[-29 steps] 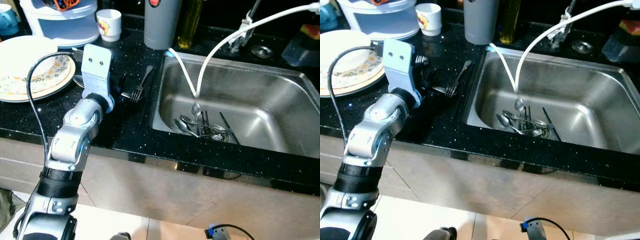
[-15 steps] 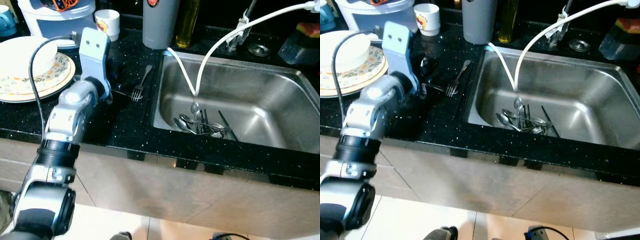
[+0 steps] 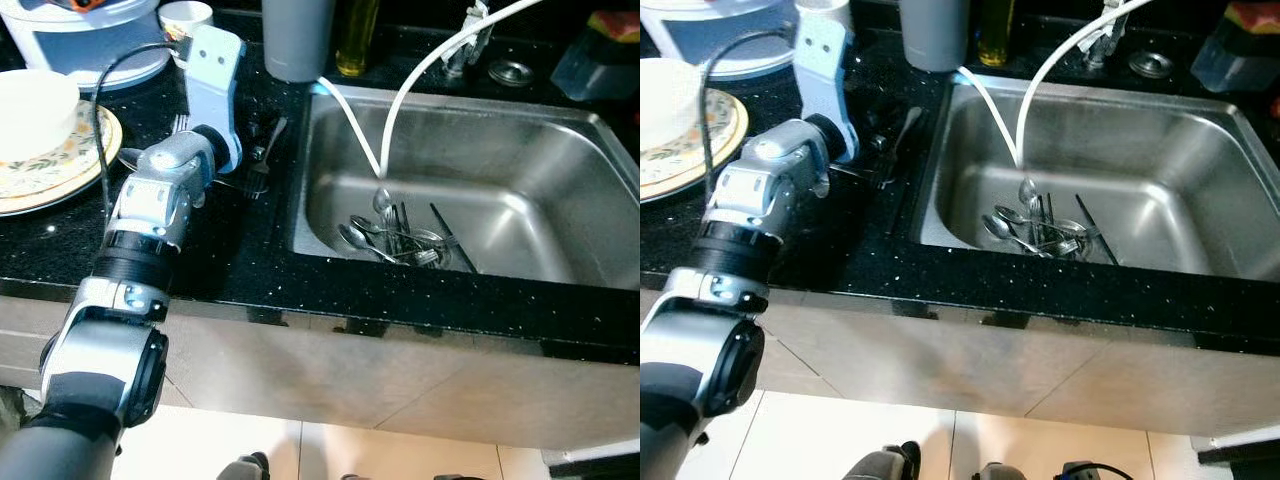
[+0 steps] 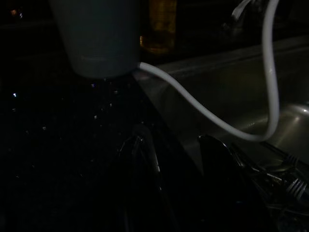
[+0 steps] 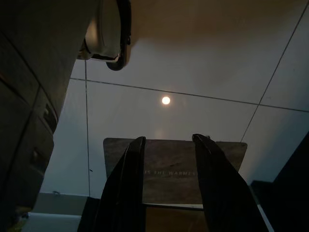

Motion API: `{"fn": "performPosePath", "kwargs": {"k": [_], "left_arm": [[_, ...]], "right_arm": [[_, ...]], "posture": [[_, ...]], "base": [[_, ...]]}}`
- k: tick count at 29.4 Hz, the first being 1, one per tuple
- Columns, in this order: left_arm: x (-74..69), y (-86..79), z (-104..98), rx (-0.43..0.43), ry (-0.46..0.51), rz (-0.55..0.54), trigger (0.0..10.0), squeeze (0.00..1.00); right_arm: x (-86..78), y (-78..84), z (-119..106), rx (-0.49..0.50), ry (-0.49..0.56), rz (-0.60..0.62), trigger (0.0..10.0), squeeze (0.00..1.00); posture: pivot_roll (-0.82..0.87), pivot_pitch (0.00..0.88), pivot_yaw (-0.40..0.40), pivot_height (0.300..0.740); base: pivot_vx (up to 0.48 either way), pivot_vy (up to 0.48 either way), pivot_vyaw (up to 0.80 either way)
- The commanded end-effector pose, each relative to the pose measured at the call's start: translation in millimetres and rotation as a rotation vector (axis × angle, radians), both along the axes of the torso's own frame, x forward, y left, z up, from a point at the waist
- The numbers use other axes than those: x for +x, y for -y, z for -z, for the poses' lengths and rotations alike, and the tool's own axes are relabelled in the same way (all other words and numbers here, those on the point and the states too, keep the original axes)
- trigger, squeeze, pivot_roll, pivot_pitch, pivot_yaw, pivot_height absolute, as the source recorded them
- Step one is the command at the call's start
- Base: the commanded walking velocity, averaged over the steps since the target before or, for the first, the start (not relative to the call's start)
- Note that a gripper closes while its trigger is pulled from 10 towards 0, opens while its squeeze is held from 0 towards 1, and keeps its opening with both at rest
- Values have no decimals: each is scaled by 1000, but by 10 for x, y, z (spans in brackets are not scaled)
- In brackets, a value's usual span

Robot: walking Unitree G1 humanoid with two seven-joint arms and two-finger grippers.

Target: Kitchen organization

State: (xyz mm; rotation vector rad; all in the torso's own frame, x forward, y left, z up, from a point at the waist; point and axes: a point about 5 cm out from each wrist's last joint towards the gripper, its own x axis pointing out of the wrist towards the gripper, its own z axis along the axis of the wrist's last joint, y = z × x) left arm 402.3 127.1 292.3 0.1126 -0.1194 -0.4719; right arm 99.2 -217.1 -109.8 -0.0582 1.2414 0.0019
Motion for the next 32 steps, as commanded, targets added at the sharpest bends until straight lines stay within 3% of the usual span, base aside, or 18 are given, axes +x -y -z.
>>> {"fn": "performPosePath", "kwargs": {"k": [1,8,14,25,26,27,32], "left_arm": [[36,49,24,5,-44,5,10000,0],[72,57,65,-25,-126,-8,10000,0],[98,64,220,-72,-317,-35,10000,0],[102,-12,412,20,-457,-87,10000,0],[95,-12,435,20,-474,-77,7961,0],[91,-15,451,16,-487,-74,0,0],[88,-51,491,17,-508,-80,0,0]], "right_arm": [[-96,60,11,-9,-22,28,10000,0],[-133,75,15,-12,-26,29,10000,0],[-113,55,15,-8,-19,25,10000,0],[-6,25,-3,-5,6,21,10000,0],[3,21,-5,-5,8,21,10000,0],[12,17,-6,-5,10,21,10000,0],[49,-5,-11,-4,17,19,10000,0]], "posture": [[21,207,-29,740],[20,205,-29,740],[28,197,-28,740],[39,179,-24,740],[39,179,-24,740],[41,177,-21,740],[48,171,-20,740]], "base": [[0,0,0],[0,0,0],[0,0,0],[0,0,0],[0,0,0],[0,0,0],[0,0,0]]}}
